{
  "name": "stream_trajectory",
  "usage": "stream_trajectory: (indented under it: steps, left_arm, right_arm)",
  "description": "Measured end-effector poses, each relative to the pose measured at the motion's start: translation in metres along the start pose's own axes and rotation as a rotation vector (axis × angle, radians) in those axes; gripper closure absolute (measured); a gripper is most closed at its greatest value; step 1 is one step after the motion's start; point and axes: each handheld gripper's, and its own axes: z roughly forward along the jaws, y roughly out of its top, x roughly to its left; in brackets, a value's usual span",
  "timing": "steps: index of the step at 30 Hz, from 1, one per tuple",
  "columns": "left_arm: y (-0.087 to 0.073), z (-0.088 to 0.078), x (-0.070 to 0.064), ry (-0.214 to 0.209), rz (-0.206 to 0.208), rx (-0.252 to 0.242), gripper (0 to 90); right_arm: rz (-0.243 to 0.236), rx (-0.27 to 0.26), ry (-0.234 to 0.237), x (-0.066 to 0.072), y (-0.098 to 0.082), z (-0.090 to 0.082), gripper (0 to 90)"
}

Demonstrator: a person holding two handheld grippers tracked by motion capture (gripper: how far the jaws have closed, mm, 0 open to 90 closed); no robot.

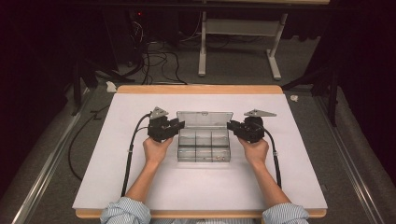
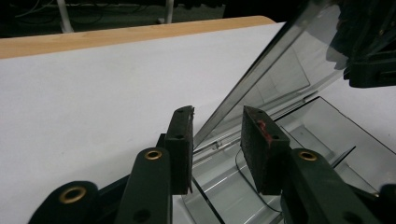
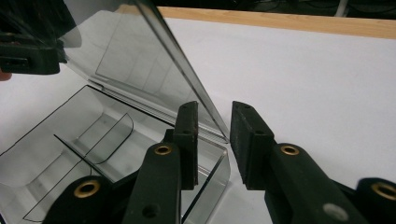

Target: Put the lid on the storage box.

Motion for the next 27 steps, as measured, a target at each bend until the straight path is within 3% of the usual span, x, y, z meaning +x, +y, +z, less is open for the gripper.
stream_trajectory:
  steps: [20,27]
  left_arm:
    - [-0.003,-0.011,-0.006,-0.002,0.015,-0.013,63.9]
    - [-0.009,-0.014,-0.005,-0.007,0.002,-0.011,63.3]
  right_arm:
    - [0.002,-0.018,0.005,0.001,-0.01,-0.013,74.2]
    - [0.001,-0.014,0.012,0.003,-0.011,-0.014,72.8]
